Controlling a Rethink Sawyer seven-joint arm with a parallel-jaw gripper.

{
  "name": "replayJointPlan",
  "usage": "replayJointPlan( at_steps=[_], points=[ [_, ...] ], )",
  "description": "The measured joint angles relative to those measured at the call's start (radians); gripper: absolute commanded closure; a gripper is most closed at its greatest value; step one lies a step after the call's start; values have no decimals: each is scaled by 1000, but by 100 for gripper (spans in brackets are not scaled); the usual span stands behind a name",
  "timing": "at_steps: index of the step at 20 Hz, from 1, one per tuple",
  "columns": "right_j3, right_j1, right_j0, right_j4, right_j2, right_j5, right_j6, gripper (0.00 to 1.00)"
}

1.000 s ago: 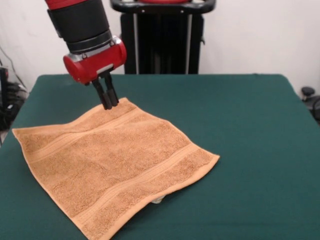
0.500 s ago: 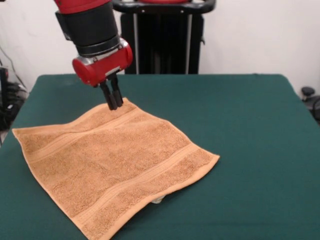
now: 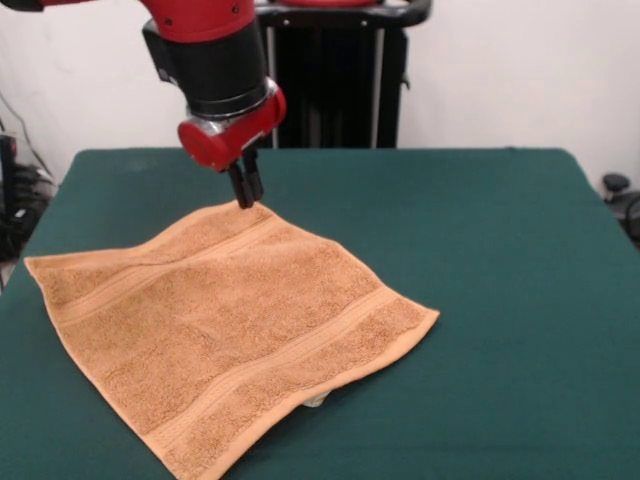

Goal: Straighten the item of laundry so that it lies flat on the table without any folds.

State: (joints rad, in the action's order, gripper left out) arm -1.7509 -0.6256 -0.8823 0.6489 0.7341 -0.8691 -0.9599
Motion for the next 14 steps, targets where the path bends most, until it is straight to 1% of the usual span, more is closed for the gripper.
replayJointPlan(
  at_steps=[1,3,10,14],
  points=[
    [0,4,1,13,0,-15,0,100],
    [0,6,1,19,0,-18,0,100],
    [0,12,0,82,0,-20,0,100],
    [0,13,-2,100,0,-20,0,100]
  ],
)
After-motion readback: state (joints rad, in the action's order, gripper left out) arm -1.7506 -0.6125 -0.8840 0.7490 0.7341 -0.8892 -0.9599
